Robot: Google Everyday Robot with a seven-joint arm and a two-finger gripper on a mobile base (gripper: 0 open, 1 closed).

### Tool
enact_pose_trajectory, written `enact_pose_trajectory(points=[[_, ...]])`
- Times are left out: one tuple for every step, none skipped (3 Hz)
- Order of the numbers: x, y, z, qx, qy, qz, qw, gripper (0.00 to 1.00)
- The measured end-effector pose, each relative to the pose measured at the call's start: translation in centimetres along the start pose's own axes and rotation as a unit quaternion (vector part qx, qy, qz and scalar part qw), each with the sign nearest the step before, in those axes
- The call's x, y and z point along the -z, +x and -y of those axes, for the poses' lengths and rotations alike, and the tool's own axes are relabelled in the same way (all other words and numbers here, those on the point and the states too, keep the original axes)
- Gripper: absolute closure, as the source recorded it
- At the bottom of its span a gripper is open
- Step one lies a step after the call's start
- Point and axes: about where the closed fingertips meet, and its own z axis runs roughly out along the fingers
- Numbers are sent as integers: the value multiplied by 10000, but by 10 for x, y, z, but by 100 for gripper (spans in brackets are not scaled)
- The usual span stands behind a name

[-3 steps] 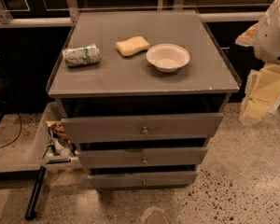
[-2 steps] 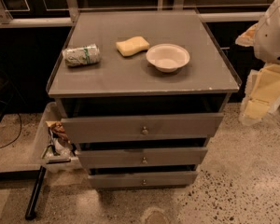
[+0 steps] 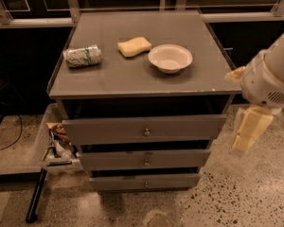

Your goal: Open top drawer

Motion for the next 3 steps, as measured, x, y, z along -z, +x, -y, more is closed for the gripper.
enact_pose_trajectory(points=[[-49, 9, -14, 203, -105, 304, 9993, 0], [-89, 15, -16, 526, -64, 845, 9950, 0], [-90, 15, -14, 918, 8, 876, 9919, 0]])
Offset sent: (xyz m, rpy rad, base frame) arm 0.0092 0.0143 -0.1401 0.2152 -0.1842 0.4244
